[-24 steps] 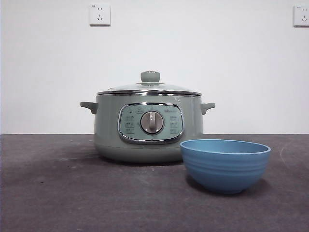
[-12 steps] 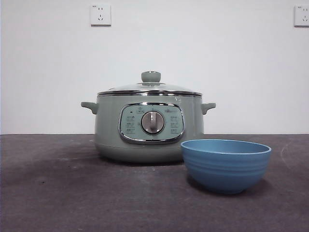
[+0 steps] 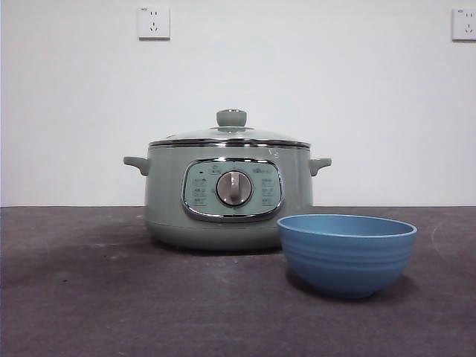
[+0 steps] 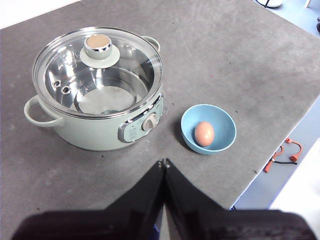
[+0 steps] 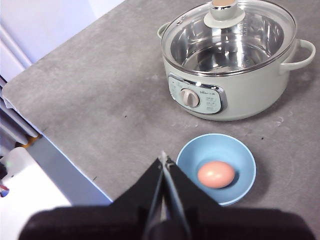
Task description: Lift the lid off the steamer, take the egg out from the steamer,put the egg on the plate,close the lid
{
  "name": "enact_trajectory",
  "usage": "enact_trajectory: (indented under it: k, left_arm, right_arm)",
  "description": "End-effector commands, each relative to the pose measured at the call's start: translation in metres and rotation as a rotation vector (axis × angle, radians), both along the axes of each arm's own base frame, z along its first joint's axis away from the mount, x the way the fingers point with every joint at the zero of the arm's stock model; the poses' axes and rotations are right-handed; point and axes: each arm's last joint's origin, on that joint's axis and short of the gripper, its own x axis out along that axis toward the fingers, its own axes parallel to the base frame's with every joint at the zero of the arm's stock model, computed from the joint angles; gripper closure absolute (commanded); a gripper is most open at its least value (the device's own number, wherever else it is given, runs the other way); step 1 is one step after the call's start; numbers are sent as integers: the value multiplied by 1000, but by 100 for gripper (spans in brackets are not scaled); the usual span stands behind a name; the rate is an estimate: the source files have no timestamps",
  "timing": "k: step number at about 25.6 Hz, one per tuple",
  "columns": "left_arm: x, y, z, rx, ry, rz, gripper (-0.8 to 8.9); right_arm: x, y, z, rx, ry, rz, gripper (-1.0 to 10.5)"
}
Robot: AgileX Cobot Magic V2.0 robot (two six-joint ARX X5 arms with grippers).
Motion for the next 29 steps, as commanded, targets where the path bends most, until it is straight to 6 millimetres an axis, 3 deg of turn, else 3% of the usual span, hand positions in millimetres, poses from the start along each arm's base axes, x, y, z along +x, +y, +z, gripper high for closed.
enact_trajectory:
  k: [1, 17, 25, 29]
  left_arm:
    - [0, 0, -3, 6, 5, -1, 817]
    - [5, -3, -3, 34, -18, 15, 817]
    - [15, 14, 20, 70, -391, 142, 817]
    - [8, 33, 15, 14, -558, 208, 817]
  right_arm:
    - [1, 0, -1, -13, -11, -13, 962]
    - [1, 0, -1, -12, -12, -14, 962]
    - [1, 0, -1, -12, -11, -13, 962]
    - [1, 0, -1, -13, -12, -14, 962]
